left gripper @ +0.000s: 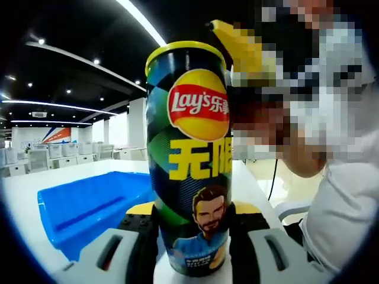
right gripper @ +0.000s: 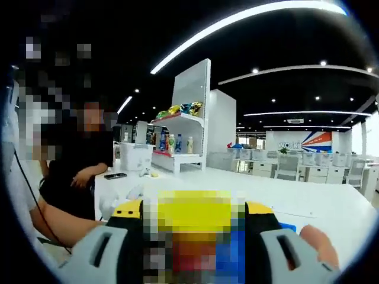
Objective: Open the lid of the chip container on the table, take out the chips, place them into the box in front of the container, and close the lid
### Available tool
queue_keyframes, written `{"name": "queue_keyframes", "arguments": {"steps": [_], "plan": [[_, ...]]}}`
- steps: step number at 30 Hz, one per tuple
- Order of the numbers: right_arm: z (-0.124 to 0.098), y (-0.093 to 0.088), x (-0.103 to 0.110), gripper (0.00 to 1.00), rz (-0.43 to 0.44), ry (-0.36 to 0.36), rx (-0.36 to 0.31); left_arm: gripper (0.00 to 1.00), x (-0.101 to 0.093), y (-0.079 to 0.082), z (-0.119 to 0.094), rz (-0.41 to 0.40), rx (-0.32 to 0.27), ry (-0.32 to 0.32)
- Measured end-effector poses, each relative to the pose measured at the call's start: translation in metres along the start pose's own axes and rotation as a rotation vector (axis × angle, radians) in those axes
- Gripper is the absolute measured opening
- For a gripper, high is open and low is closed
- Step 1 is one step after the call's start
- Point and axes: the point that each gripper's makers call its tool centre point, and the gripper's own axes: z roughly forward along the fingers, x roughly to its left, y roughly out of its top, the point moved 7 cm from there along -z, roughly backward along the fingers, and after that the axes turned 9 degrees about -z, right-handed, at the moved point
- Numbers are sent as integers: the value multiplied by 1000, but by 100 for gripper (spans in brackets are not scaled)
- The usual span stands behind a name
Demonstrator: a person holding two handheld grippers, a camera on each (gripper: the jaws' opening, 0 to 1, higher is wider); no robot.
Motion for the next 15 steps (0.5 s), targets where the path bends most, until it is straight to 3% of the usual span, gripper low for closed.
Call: {"name": "queue_keyframes", "arguments": {"steps": [6,7,15], "plan": [[0,3,-3,55,-33,0,-10,47,0,0,0,1,0,0],[1,3,0,55,-13,29,-8,47,0,0,0,1,0,0],[3,5,-4,50,-62,-3,4,47,0,0,1,1,2,1]]}}
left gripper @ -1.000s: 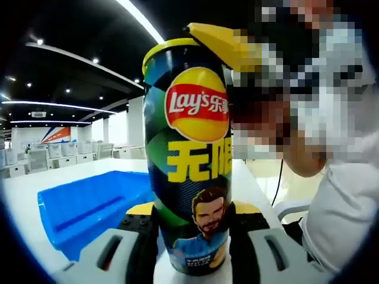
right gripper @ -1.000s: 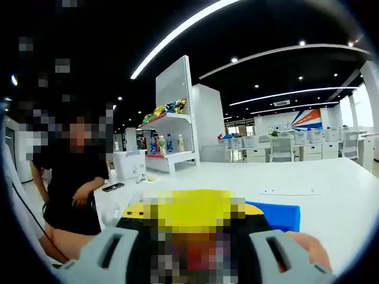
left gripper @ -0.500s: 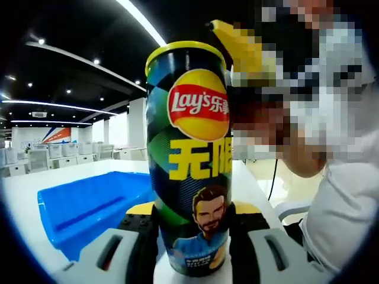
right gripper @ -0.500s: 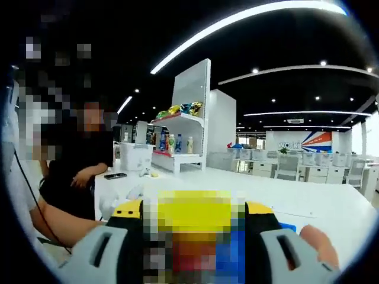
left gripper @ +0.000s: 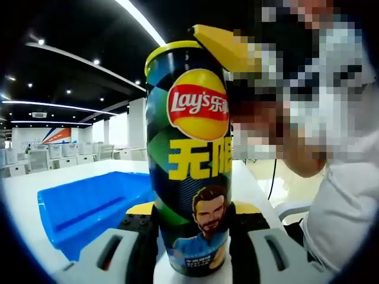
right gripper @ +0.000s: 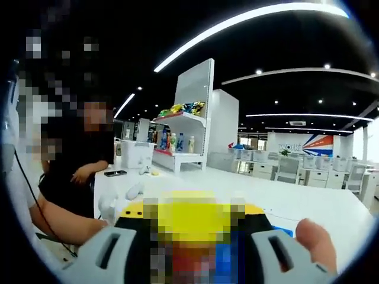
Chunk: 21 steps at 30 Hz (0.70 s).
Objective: Open the lid of the chip container on the table, take out the chips, place them into the box in front of the container, and close the lid
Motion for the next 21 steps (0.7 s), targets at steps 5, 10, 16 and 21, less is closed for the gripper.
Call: {"name": "queue_keyframes", "arguments": {"steps": [5,10,16,21], "plan": [[1,-1,1,50,-49,-6,3,47,0,0,0,3,1,3],[1,0,2,48,-48,-20,18,47,1,0,0,6,3,8],[-1,0,6,44,-18,-88,45,47,0,0,0,16,16,15],[-3,0,7,41,16,-129,49,47,0,-1,0,22,13,20]]}}
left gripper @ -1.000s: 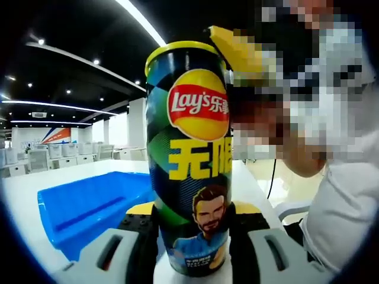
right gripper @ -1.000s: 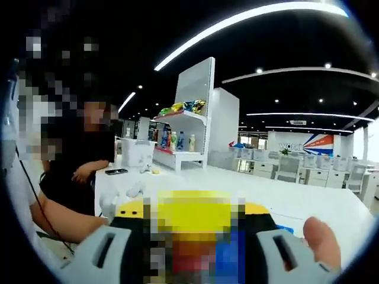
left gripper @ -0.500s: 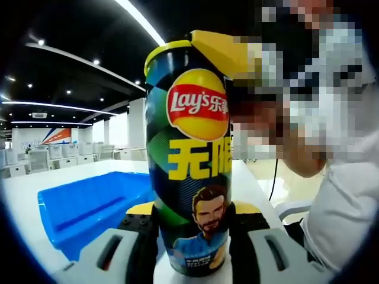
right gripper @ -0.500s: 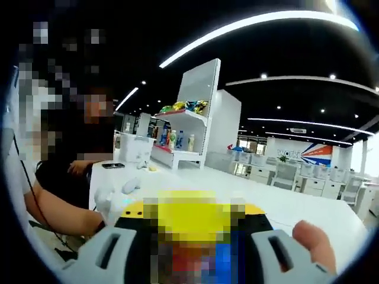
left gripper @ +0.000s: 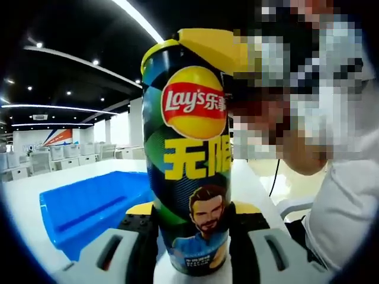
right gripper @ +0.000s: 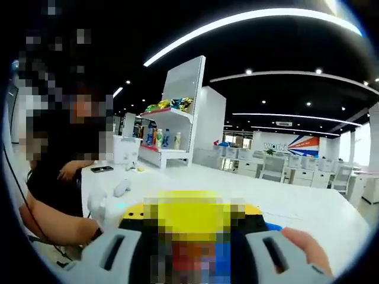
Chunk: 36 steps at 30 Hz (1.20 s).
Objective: Open the lid of the chip container on the table, take out the chips, place them into the box in front of the container, and close the lid
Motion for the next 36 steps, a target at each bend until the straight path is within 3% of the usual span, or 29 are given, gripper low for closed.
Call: {"name": "queue_keyframes", "arguments": {"steps": [23,24,25,28,36], "plan": [[-3,4,0,38,113,-21,68,47,-1,-1,1,6,-3,9],[-1,10,0,38,206,-29,6,47,-1,-1,0,7,-3,7],[-1,6,-3,38,184,-18,65,47,-2,-1,1,13,-4,9],[-1,7,1,39,118,-30,40,47,-2,-1,0,10,-5,13],[-1,5,-4,41,153,-17,43,48,-1,-1,0,8,-9,14]]}}
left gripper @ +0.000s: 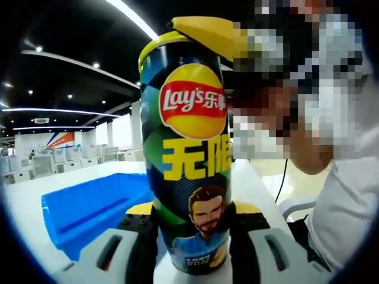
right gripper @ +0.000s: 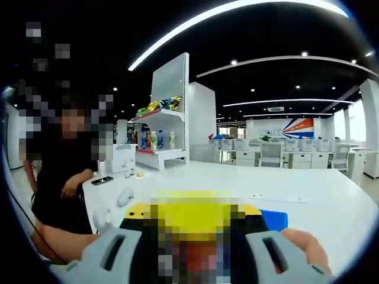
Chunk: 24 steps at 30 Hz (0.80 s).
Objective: Open the lid of the chip container on the table, take out the chips, place them into the box in front of the container, and close the lid
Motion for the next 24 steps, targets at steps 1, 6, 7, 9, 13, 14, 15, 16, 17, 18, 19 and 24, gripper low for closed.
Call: {"name": "queue_keyframes", "arguments": {"steps": [1,6,7,9,13,14,15,16,17,18,19,24], "plan": [[0,0,-2,41,14,2,2,48,0,0,0,-1,0,-2],[2,1,-5,41,108,49,2,48,1,0,0,-14,3,-5],[1,3,-7,41,172,72,-9,48,1,0,-1,-11,2,-6],[2,3,-11,41,169,75,-5,48,1,0,-1,-8,6,-7],[3,0,-7,42,104,60,-2,48,2,0,0,-10,14,-7],[2,1,-7,43,96,60,-10,48,2,0,0,-9,12,-7],[1,2,-7,43,92,62,-15,48,2,0,0,-9,10,-7],[1,2,-6,43,89,62,-21,48,2,0,0,-10,9,-7],[1,3,-7,43,88,61,-25,48,2,0,0,-10,8,-8],[0,5,-8,43,82,59,-32,48,2,0,1,-10,8,-8],[-2,6,-8,44,79,57,-40,48,2,0,1,-10,8,-8],[-15,19,-27,44,60,-5,-111,48,2,0,2,-9,7,-7]]}}
